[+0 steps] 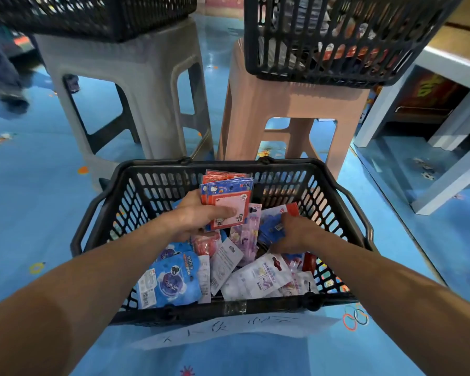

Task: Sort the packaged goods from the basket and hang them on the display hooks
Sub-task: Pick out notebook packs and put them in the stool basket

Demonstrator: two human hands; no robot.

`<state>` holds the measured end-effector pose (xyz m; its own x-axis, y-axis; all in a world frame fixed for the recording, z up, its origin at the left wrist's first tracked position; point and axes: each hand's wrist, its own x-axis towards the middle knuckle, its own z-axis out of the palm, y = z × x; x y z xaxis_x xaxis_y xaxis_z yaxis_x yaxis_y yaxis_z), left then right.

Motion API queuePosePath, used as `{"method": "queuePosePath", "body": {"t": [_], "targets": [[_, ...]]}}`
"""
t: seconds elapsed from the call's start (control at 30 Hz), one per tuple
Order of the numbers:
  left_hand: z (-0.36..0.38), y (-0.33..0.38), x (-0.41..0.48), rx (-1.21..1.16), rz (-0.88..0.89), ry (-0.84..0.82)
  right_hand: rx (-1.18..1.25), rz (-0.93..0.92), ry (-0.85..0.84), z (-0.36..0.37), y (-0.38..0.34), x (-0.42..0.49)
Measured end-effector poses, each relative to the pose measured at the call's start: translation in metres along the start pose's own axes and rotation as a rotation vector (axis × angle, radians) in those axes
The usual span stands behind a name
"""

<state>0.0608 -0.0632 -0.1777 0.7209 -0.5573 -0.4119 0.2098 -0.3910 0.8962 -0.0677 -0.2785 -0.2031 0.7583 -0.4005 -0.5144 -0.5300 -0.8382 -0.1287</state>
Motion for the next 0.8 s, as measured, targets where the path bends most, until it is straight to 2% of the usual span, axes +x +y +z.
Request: {"method": "queuePosePath", "body": {"t": [0.1, 0.17, 0.27, 0.37, 0.43, 0.53, 0.63, 0.7, 0.8], "targets": [[0.0, -0.001, 0.001, -0.021, -0.008, -0.021, -0.097, 0.004, 0.066, 0.004, -0.003, 0.001], [-0.001, -0.002, 0.001, -0.02, -0.004, -0.017, -0.063, 0.021, 0.19, 0.003, -0.002, 0.0], [-0.004, -0.004, 0.002, -0.017, 0.015, -0.006, 0.176, 0.047, 0.397, -0.009, -0.002, -0.005], [-0.008, -0.004, 0.002, -0.037, 0.042, 0.013, 0.53, -0.031, 0.46, -0.026, -0.008, -0.016], [-0.012, -0.003, 0.0, -0.048, 0.062, 0.032, 0.759, -0.126, 0.44, -0.032, -0.014, -0.023], [-0.018, -0.002, -0.004, -0.048, 0.083, 0.07, 1.085, -0.21, 0.317, -0.039, -0.02, -0.035], [-0.028, -0.002, -0.007, -0.048, 0.06, 0.104, 1.278, -0.243, 0.197, -0.05, -0.021, -0.044], [-0.033, -0.001, -0.011, -0.045, 0.037, 0.1, 1.3, -0.241, 0.135, -0.054, -0.021, -0.048], [-0.038, 0.0, -0.017, -0.076, -0.005, 0.055, 1.128, -0.258, 0.049, -0.055, -0.024, -0.054]]}}
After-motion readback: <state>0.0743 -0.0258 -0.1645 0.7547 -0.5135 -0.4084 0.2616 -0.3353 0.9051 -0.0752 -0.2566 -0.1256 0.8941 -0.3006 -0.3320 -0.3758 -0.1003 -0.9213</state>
